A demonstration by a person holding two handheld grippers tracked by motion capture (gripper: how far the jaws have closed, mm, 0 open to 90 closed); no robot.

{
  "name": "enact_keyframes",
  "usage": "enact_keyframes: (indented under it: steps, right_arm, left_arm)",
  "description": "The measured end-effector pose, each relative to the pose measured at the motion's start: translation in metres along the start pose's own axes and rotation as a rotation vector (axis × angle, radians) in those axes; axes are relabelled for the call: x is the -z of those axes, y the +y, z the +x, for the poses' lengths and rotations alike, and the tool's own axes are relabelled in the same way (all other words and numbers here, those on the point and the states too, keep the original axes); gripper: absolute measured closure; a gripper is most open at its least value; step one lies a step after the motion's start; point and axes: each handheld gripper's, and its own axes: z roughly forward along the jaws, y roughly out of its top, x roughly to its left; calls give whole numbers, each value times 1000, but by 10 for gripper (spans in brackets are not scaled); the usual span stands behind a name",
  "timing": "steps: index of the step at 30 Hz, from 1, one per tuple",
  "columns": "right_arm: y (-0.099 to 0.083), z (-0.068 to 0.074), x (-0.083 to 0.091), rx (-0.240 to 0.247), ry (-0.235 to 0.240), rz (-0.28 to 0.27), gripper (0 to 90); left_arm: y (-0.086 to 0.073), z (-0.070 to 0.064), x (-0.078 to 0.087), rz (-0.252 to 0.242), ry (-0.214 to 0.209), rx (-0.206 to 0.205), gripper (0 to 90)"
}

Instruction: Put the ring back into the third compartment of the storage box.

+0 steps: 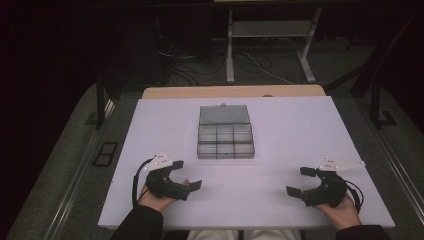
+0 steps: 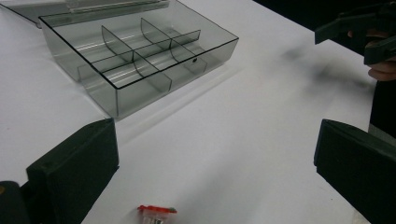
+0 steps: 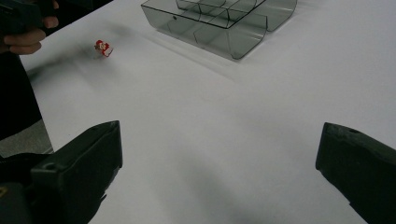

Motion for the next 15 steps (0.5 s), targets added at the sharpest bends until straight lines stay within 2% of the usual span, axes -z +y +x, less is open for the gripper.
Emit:
enact_keyframes:
  steps: [2, 4, 15]
  right_arm:
    - [0, 0, 0, 2, -2, 2, 4]
    - [0, 0, 0, 1, -3, -1, 4]
    - [0, 1, -1, 4, -7, 4, 4]
  left_arm:
    - [1, 1, 0, 5, 2, 0, 0]
    - [4, 4, 1, 36, 0, -3, 0]
    - [9, 13, -1, 127, 1, -15, 0]
